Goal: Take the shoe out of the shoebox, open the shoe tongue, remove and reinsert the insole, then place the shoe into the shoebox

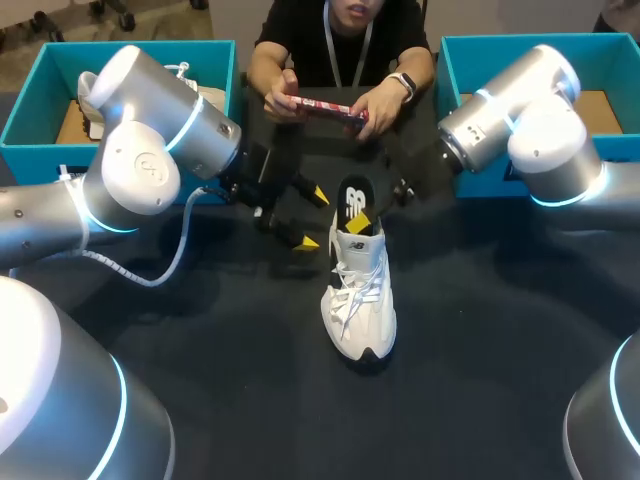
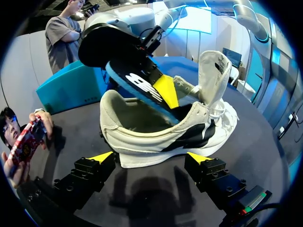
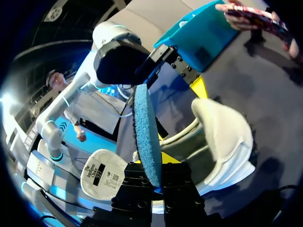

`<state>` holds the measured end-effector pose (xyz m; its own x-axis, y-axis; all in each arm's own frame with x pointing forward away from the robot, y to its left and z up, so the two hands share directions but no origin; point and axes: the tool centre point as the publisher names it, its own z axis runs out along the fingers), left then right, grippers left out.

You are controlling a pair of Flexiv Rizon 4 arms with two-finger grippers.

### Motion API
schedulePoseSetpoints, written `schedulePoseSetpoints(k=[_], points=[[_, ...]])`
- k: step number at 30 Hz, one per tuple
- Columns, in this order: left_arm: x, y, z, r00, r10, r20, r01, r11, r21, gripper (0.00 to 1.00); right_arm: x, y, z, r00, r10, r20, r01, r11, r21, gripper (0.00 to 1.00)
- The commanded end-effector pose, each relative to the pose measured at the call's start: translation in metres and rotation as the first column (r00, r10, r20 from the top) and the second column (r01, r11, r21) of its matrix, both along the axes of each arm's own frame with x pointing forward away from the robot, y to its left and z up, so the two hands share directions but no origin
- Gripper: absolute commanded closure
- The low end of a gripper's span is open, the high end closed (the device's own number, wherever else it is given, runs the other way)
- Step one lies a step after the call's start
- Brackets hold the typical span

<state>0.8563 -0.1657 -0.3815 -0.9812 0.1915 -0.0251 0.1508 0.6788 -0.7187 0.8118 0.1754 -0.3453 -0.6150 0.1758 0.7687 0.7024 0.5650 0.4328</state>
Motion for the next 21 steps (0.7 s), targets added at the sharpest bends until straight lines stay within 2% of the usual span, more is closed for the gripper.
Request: schedulePoseSetpoints(k=[1, 6, 7, 9, 12, 13, 17, 21], points=[[0.000, -0.001, -0.003, 1.000, 0.001, -0.001, -0.001, 1.000, -0.001, 0.00, -0.010, 0.001, -0.004, 1.000, -0.012, -0.010, 0.012, 1.000, 0.000, 1.00], [-0.002, -0.002, -0.004, 1.000, 0.001, -0.006, -0.001, 1.000, -0.002, 0.00, -0.008, 0.002, -0.004, 1.000, -0.012, -0.014, 0.012, 1.000, -0.006, 0.99], [-0.002, -0.002, -0.004, 1.000, 0.002, -0.006, -0.002, 1.000, -0.003, 0.00, -0.006, 0.002, -0.002, 1.000, -0.010, -0.009, 0.010, 1.000, -0.009, 0.93], [-0.002, -0.001, -0.005, 1.000, 0.003, -0.007, -0.003, 1.000, -0.004, 0.00, -0.003, 0.001, 0.001, 1.000, -0.008, 0.003, 0.008, 1.000, -0.018, 0.90], [-0.003, 0.000, -0.005, 1.000, 0.004, -0.008, -0.005, 1.000, -0.006, 0.00, 0.001, 0.000, 0.006, 1.000, -0.006, 0.018, 0.006, 1.000, -0.030, 0.69], [-0.003, 0.001, -0.005, 1.000, 0.006, -0.008, -0.006, 1.000, -0.007, 0.00, 0.002, -0.001, 0.008, 1.000, -0.007, 0.024, 0.008, 0.999, -0.034, 0.66], [-0.002, 0.004, -0.005, 1.000, 0.010, -0.009, -0.010, 1.000, -0.007, 0.00, 0.005, -0.003, 0.014, 0.998, -0.022, 0.053, 0.024, 0.999, -0.034, 0.57], [-0.002, 0.006, -0.005, 1.000, 0.013, -0.009, -0.013, 1.000, -0.006, 0.00, 0.006, -0.004, 0.015, 0.996, -0.050, 0.076, 0.052, 0.998, -0.021, 0.57]])
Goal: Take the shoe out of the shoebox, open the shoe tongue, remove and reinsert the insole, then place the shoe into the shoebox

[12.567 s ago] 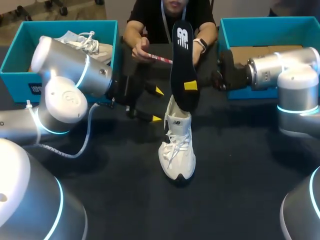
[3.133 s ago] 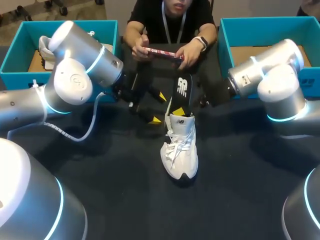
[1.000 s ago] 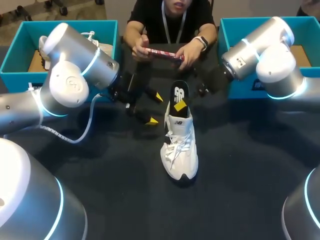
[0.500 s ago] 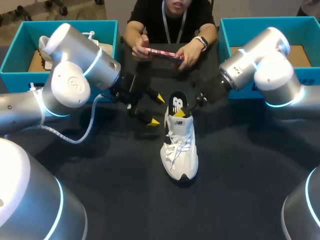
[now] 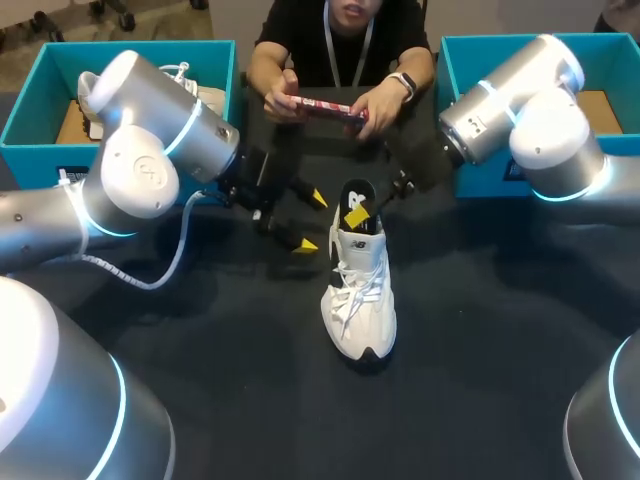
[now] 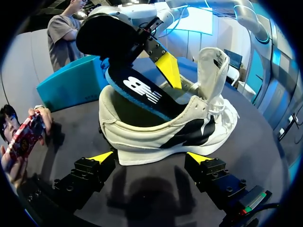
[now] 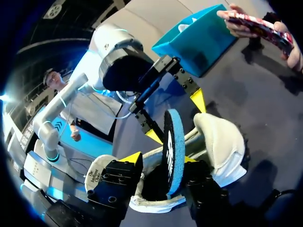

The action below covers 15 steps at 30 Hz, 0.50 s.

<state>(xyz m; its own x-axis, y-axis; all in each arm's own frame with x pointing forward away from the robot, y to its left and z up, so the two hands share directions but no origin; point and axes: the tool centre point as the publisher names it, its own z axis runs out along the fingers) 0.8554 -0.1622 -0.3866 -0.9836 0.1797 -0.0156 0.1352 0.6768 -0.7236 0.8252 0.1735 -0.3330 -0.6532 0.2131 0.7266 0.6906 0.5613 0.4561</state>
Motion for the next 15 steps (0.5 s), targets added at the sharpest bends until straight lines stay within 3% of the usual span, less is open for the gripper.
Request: schedulePoseSetpoints(k=[1, 6, 13, 15], points=[[-0.001, 0.003, 0.000, 1.000, 0.001, 0.001, -0.001, 1.000, -0.001, 0.00, -0.006, -0.002, 0.002, 0.999, -0.028, 0.021, 0.027, 1.000, 0.009, 0.57], [-0.001, 0.003, 0.000, 1.000, 0.003, 0.002, -0.003, 1.000, -0.004, 0.00, -0.001, 0.001, -0.003, 0.999, -0.040, 0.026, 0.040, 0.999, 0.018, 0.61], [0.001, 0.004, 0.001, 1.000, -0.004, 0.004, 0.004, 1.000, -0.001, 0.00, 0.013, 0.000, -0.009, 0.998, -0.063, 0.031, 0.062, 0.998, 0.027, 1.00], [0.002, 0.004, 0.001, 1.000, -0.004, 0.005, 0.004, 1.000, -0.002, 0.00, 0.014, 0.000, -0.010, 0.999, -0.048, 0.017, 0.048, 0.998, 0.031, 1.00]])
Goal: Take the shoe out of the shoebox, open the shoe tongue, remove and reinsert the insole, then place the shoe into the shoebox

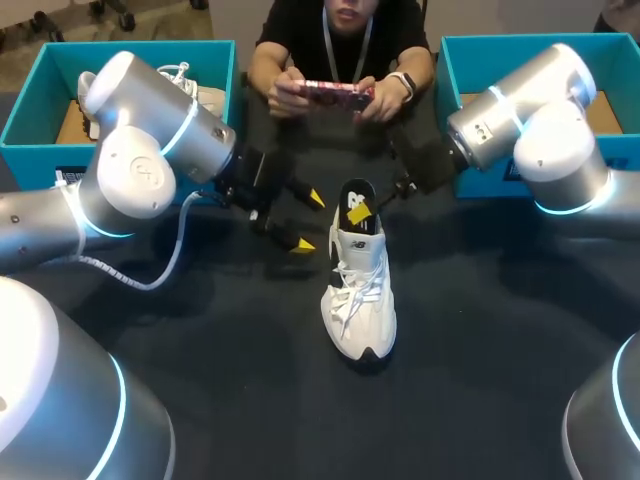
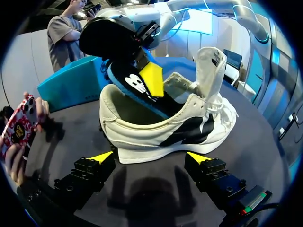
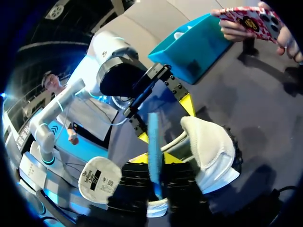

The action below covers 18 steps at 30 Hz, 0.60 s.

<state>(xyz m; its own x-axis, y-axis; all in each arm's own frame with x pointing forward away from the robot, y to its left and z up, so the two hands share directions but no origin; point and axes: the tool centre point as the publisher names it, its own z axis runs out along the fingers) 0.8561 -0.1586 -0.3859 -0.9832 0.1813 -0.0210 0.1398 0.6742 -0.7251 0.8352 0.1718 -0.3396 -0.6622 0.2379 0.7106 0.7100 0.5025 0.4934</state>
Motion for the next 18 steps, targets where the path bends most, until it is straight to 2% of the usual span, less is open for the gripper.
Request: schedulePoseSetpoints(k=[1, 7, 10, 18], points=[[0.001, 0.000, 0.001, 1.000, -0.002, 0.001, 0.002, 1.000, 0.001, 0.00, 0.004, 0.001, -0.004, 0.999, 0.026, -0.022, -0.026, 1.000, 0.007, 1.00], [0.001, -0.001, 0.000, 1.000, -0.002, 0.000, 0.002, 1.000, 0.001, 0.00, -0.006, 0.001, -0.008, 0.996, 0.052, -0.075, -0.052, 0.999, 0.009, 1.00], [0.000, -0.003, -0.001, 1.000, -0.004, -0.003, 0.004, 1.000, 0.000, 0.00, -0.013, 0.002, -0.011, 0.989, 0.074, -0.130, -0.075, 0.997, -0.001, 1.00], [-0.001, -0.003, -0.003, 1.000, -0.004, -0.011, 0.003, 1.000, -0.001, 0.00, -0.027, 0.006, -0.016, 0.981, 0.078, -0.180, -0.077, 0.997, 0.010, 1.00]])
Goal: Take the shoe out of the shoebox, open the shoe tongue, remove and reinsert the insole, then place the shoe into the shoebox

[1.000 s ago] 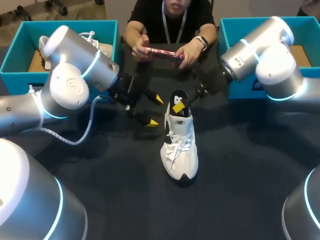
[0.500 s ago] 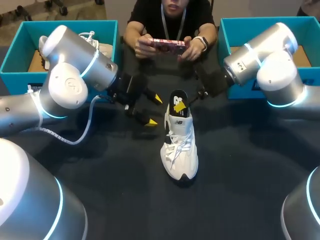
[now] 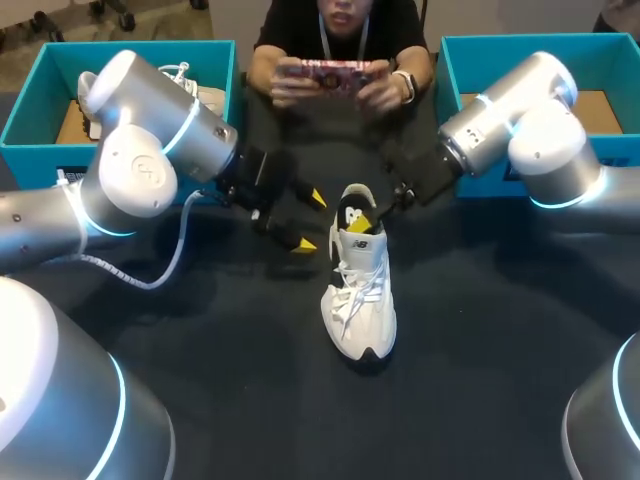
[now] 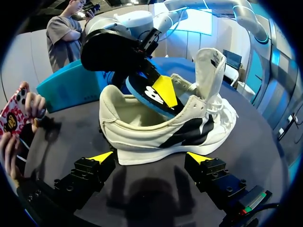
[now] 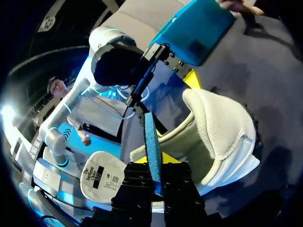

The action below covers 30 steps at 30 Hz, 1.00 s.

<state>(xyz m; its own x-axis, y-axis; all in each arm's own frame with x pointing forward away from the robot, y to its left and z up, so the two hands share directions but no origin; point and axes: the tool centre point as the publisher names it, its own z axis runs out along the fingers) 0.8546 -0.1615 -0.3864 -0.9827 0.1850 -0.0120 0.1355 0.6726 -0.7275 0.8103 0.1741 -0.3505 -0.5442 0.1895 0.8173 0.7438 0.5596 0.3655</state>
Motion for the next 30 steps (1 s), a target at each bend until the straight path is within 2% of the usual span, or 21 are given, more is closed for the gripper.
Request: schedulePoseSetpoints(k=[1, 4, 7, 11, 19, 27, 30], points=[[0.000, 0.000, -0.003, 1.000, 0.000, -0.002, 0.000, 1.000, 0.001, 0.00, -0.003, 0.005, -0.006, 1.000, -0.003, -0.008, 0.003, 1.000, 0.003, 1.00], [0.001, 0.000, -0.003, 1.000, 0.001, -0.002, -0.001, 1.000, 0.001, 0.00, -0.004, 0.005, -0.008, 1.000, -0.010, -0.014, 0.010, 1.000, 0.003, 0.98], [0.001, 0.000, -0.003, 1.000, -0.001, -0.001, 0.001, 1.000, 0.000, 0.00, -0.004, 0.003, -0.004, 1.000, -0.029, 0.010, 0.029, 1.000, -0.011, 0.85], [0.002, -0.001, -0.002, 1.000, -0.006, 0.001, 0.006, 1.000, -0.003, 0.00, 0.000, 0.001, 0.005, 0.998, -0.041, 0.041, 0.042, 0.999, -0.031, 0.75], [0.003, 0.003, -0.002, 1.000, -0.002, 0.002, 0.002, 1.000, -0.010, 0.00, 0.011, 0.002, 0.017, 0.997, -0.029, 0.075, 0.033, 0.998, -0.050, 0.63], [0.004, 0.008, -0.002, 1.000, 0.008, -0.001, -0.008, 1.000, -0.008, 0.00, 0.026, -0.002, 0.019, 0.995, -0.016, 0.094, 0.022, 0.998, -0.060, 0.63], [0.004, 0.008, -0.002, 1.000, 0.009, 0.001, -0.009, 1.000, -0.008, 0.00, 0.033, -0.004, 0.020, 0.995, -0.010, 0.099, 0.016, 0.998, -0.060, 0.70]])
